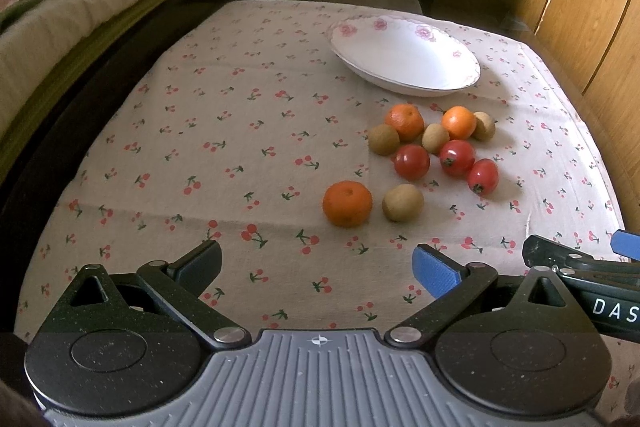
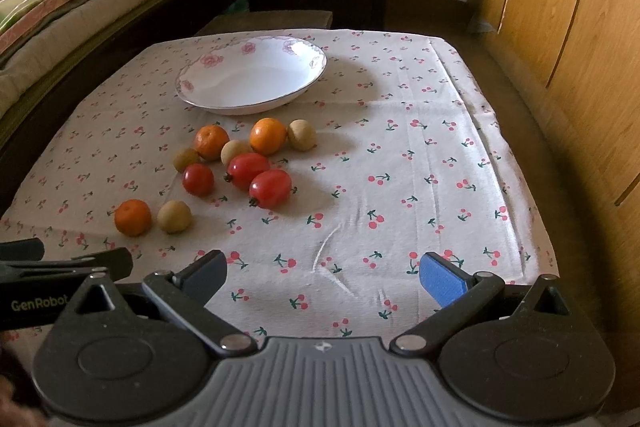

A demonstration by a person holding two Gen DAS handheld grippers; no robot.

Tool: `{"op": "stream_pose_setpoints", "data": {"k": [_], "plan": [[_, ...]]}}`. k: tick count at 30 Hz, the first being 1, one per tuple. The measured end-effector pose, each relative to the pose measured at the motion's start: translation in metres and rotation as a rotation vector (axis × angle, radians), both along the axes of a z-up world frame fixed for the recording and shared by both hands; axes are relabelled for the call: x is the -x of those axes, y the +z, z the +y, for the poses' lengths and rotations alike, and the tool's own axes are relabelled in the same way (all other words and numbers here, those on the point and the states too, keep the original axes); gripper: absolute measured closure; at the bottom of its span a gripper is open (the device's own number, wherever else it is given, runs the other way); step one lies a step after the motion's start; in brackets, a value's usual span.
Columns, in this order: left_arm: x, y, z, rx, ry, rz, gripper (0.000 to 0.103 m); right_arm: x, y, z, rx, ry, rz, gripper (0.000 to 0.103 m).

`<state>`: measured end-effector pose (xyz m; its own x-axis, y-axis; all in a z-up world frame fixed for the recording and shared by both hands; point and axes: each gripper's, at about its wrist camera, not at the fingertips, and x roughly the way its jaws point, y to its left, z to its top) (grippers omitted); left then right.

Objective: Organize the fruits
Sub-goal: 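Move both tools toward the fruit cluster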

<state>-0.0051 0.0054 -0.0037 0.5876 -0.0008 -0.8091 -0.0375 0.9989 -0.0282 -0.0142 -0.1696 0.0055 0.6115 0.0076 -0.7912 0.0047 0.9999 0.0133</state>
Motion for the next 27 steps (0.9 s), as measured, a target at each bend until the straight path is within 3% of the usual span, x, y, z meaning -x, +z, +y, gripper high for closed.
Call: {"op": "stream_pose_setpoints", "data": {"k": [5, 7, 12, 18, 22, 27], "plan": [[-0.003, -0.003, 0.003, 0.01, 0.008, 0.01, 0.001, -0.003, -0.001, 0.003, -0.01, 0.011, 0.009, 0.0], [-0.005, -0.001, 0.005, 0.05, 0.014, 0.031, 0.001, -0.005, -0.001, 0.005, -0.014, 0.023, 0.011, 0.0], [-0.003, 0.0, 0.014, 0.041, 0.033, -0.046, 0.001, -0.01, 0.0, 0.013, -0.021, 0.064, 0.009, 0.002], [-0.004, -0.001, 0.023, 0.014, 0.056, -0.035, 0.001, -0.023, 0.002, 0.025, -0.058, 0.124, 0.008, 0.012], [-0.006, -0.004, 0.033, 0.03, 0.078, -0.002, 0.002, -0.037, -0.001, 0.036, -0.1, 0.167, 0.029, 0.028], [-0.004, -0.006, 0.036, 0.036, 0.069, 0.003, 0.002, -0.05, -0.009, 0.053, -0.112, 0.232, 0.059, 0.034]]}}
